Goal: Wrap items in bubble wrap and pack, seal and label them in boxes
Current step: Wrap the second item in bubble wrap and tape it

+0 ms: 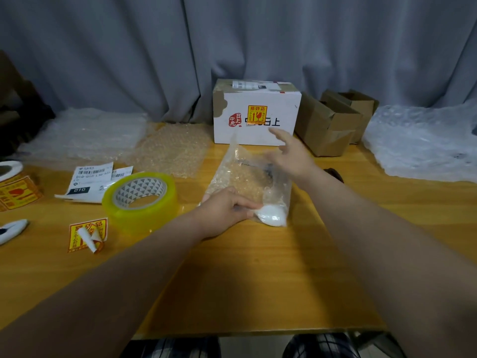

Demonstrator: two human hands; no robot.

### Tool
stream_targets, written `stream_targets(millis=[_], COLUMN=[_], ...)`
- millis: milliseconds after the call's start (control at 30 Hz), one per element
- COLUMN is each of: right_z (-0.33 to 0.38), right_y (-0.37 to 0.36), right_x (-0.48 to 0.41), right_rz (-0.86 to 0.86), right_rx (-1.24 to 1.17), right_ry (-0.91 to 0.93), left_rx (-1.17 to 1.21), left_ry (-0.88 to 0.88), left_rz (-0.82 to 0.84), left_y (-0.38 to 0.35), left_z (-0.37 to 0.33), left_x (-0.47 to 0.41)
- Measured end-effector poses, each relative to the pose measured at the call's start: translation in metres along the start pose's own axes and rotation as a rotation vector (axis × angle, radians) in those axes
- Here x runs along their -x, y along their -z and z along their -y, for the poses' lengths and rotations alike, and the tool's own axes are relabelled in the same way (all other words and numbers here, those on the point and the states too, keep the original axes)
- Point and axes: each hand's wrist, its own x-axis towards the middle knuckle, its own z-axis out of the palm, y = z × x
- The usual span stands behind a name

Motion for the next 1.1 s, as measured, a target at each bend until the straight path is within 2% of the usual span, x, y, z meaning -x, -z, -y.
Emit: stream_targets(millis=[67,200,233,267,367,433,533,600,700,733,833,1000,1100], right_z=[0.001,0.0,-0.004,-0.009,-0.026,-0.033,-0.037,-0.036,-0.033,-0.033,-0.032,-0.03,-0.028], right_y=[-0.004,0.006,0.009,0.01,0.01,0.012,0.011,0.009,0.009,0.009,0.009,0.009,0.009], right_x=[0.01,0.045,0.056,0.066,0.094,0.105,0.11,0.109,0.107,0.107,0.106,0.107,0.108], right_rz=[0.063,-0.303,-0.291,-0.2,0.229,0.333,0.277,0.258,0.273,0.275,0.269,0.272,0.265], right_rx=[-0.143,0.021,0.078,0.121,0.284,0.375,0.363,0.446,0.497,0.501,0.51,0.517,0.513], right_ry=[0.06,0.266,0.273,0.251,0.141,0.166,0.204,0.235,0.249,0.254,0.265,0.255,0.247], left_rx=[-0.027,-0.053,-0.051,-0.046,0.029,0.053,0.011,0.031,-0.189,-0.292,-0.477,-0.466,-0.425], left_ry=[0.007,0.002,0.009,0.012,0.018,0.02,-0.034,-0.042,-0.009,0.016,0.068,-0.085,-0.101], left_rz=[-0.019,-0.031,-0.038,-0.049,-0.068,-0.067,-0.104,-0.177,-0.28,-0.258,-0.058,-0.012,-0.002], left_y=[-0.001,-0.003,-0.003,-0.004,-0.009,-0.012,-0.005,0.009,0.028,0.032,0.034,0.039,0.042], left_z=[0.001,0.0,-0.001,-0.003,-0.007,-0.01,-0.012,-0.01,0.001,0.004,0.008,0.016,0.017], left_x=[-0.001,0.0,0.0,0.002,0.004,0.008,0.021,0.034,0.046,0.048,0.046,0.041,0.038])
